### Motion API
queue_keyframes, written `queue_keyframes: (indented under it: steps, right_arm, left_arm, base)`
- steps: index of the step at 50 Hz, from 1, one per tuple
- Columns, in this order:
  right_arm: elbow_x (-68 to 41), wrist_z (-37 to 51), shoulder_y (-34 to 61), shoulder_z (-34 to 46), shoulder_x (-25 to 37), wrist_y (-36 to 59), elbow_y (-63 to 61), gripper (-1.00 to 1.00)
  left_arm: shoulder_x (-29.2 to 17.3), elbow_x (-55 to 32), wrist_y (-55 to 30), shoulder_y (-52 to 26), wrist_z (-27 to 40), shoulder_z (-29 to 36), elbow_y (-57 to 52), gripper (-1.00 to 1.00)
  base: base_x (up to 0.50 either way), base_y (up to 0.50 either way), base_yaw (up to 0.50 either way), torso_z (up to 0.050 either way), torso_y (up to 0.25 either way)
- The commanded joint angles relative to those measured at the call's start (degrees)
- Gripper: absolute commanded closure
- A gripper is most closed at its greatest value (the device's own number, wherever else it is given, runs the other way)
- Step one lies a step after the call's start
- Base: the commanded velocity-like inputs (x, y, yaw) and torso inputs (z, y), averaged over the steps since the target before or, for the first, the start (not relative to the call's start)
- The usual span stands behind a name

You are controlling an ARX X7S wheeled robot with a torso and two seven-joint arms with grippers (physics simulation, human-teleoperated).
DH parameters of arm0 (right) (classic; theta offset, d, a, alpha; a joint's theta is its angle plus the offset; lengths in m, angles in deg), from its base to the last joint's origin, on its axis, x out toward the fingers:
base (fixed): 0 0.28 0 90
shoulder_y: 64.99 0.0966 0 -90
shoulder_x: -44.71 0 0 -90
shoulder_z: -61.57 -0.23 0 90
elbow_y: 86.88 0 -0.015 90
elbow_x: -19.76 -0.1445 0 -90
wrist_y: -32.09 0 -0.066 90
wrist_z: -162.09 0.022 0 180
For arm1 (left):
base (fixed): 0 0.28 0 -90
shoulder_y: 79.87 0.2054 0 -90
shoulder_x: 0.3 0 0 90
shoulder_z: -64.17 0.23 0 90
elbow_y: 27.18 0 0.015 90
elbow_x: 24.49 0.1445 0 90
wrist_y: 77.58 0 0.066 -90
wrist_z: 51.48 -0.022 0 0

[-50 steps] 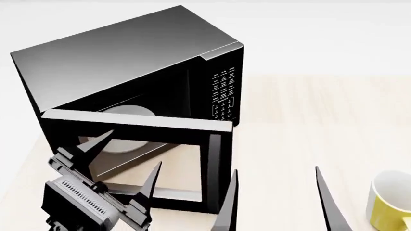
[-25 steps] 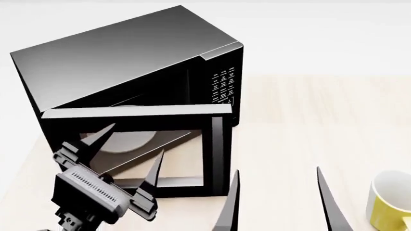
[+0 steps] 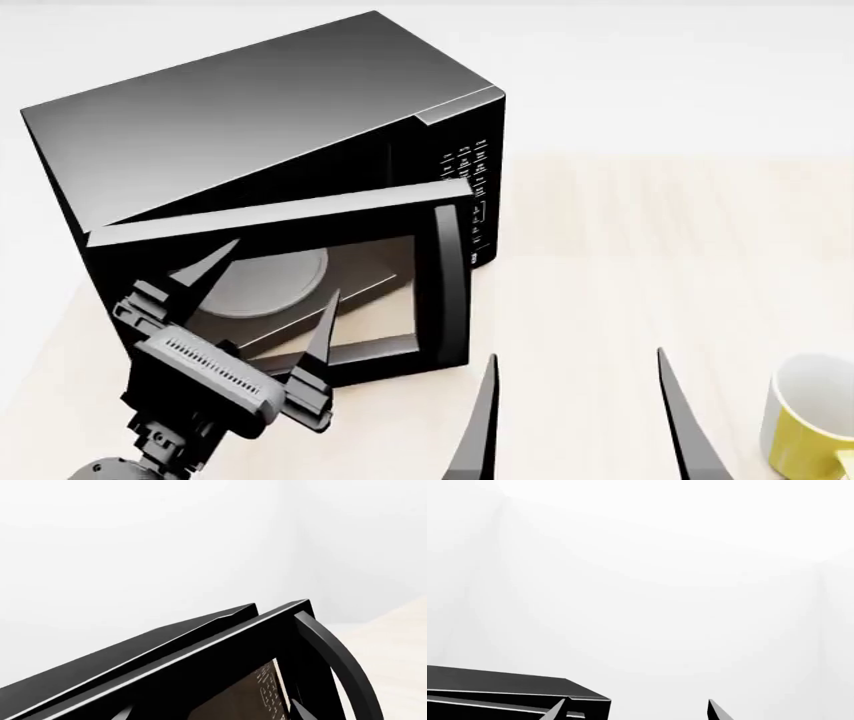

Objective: Close the microwave.

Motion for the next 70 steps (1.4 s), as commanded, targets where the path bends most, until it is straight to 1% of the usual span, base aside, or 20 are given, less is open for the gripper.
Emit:
queue_keyframes:
  steps: [1,16,47,70]
  right_arm:
    - [-0.26,0.15,-0.03,0.23,0.15,-0.09,0.23,-1.0]
    - [-0.47,0.39,-0.09,0.42,0.39,-0.04,0.09,-1.0]
    - [-1.3,0.84,0.1,0.7,0.76,-0.07,0.66,-1.0]
    - [-1.67,1.11,0.0,1.07,1.09,-0.21,0.81,-1.0]
  left_arm:
    - [0.36,-1.47,3.27,-3.35,3.44,-2.59,6.32,-1.0]
    - [2.25,-1.41,10.39,-9.01,6.1,-2.72,19.72,-1.0]
    - [2.28,1.31,9.54,-10.22,15.11,-4.1,20.1,-1.0]
    - [1.29,2.02,7.95,-11.03,22.17,-5.01,20.13,-1.0]
  base:
    - [0.0,0.0,0.0,0.0,0.0]
    - [0.0,0.0,0.0,0.0,0.0]
    - [0.0,0.0,0.0,0.0,0.001]
    - [0.0,0.0,0.0,0.0,0.001]
